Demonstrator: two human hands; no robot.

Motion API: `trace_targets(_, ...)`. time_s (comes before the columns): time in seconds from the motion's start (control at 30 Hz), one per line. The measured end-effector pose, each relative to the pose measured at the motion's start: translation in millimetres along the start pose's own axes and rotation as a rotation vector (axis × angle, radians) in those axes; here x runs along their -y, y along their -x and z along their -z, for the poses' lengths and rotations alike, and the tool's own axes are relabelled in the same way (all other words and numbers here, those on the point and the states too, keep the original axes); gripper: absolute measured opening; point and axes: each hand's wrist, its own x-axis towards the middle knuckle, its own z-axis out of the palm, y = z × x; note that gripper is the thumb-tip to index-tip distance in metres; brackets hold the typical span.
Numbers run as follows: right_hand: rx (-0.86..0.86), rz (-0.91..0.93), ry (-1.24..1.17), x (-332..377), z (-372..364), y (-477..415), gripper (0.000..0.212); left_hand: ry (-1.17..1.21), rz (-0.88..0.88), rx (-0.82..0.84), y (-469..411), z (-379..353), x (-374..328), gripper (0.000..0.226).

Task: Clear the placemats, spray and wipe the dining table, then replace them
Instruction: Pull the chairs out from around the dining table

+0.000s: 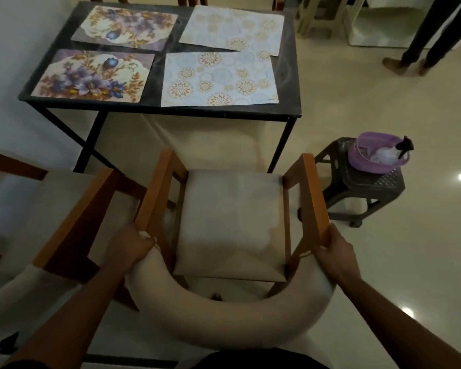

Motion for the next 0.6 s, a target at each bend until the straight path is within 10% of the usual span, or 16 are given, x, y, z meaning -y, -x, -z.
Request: trace_targets(0.6, -0.042, 0.010, 0.012, 44.4, -25.8, -13.7, 0.052, -0.014, 0.090, 0.003, -49.3, 40.0, -10.1, 0.064)
